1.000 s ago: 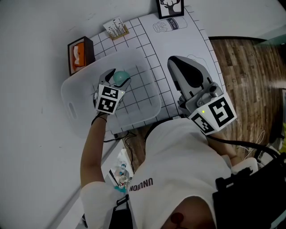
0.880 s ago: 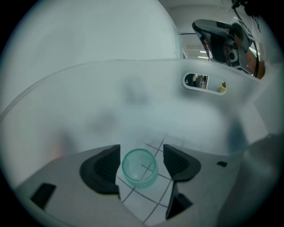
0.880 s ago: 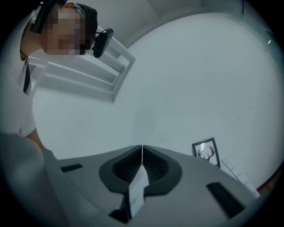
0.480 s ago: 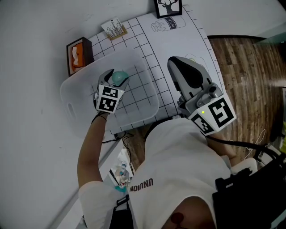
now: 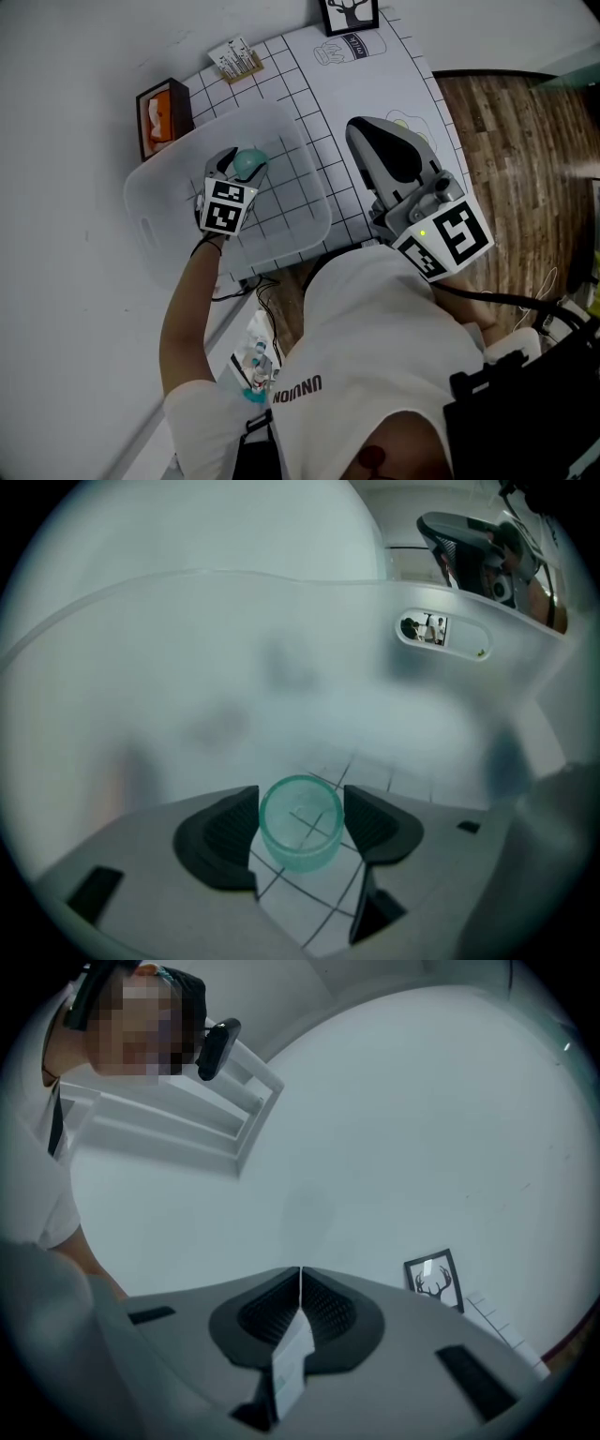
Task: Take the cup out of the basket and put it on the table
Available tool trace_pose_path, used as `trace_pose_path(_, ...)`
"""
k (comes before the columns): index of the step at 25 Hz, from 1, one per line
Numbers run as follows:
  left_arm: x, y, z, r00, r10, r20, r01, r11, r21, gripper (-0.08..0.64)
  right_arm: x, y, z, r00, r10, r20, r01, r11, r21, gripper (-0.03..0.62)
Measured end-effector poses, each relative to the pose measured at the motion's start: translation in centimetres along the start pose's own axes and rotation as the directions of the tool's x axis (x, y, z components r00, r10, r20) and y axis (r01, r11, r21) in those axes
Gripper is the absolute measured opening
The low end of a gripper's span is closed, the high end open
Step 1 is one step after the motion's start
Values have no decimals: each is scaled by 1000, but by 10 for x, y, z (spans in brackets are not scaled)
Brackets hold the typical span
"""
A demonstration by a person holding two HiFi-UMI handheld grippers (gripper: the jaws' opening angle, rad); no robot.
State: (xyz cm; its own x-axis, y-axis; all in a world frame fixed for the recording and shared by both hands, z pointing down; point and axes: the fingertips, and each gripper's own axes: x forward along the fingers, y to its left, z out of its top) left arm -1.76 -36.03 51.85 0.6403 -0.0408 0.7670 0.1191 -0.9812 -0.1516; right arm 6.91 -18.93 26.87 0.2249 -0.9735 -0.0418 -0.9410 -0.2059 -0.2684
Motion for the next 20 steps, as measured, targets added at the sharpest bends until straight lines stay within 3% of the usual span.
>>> trace_pose_path(14, -7, 2, -1, 1000, 1, 2, -1, 1000, -17, 288, -1, -4, 1, 1000, 9, -7, -9, 1000, 9, 21)
trace_pose_path(20, -13, -1, 5, 1000, 8, -4, -7, 1000, 25, 287, -3, -2, -1, 1000, 26, -15, -26, 1000, 12, 21)
